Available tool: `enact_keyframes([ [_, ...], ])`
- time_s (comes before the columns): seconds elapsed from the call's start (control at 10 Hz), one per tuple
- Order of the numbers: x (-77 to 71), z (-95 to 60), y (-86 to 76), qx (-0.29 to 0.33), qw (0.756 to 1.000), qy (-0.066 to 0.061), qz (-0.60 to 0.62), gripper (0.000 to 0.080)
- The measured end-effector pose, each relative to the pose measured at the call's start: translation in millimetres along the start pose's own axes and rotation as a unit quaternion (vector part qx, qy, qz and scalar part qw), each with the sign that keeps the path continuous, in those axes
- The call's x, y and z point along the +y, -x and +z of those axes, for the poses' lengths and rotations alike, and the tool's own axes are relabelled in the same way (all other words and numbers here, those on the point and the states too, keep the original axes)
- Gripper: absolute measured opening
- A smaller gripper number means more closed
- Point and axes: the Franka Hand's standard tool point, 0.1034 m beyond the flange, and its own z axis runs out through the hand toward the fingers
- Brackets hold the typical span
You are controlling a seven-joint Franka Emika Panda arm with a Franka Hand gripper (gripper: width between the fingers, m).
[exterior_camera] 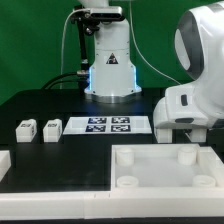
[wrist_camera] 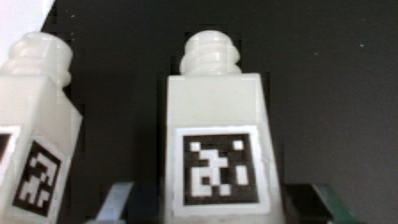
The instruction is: Assemble one leg
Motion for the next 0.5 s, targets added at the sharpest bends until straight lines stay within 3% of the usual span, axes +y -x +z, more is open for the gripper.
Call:
enact_keyframes([
  [0.5, 1.5, -2.3, 0.0, 0.0, 1.0, 0.0, -0.004, 0.0289],
])
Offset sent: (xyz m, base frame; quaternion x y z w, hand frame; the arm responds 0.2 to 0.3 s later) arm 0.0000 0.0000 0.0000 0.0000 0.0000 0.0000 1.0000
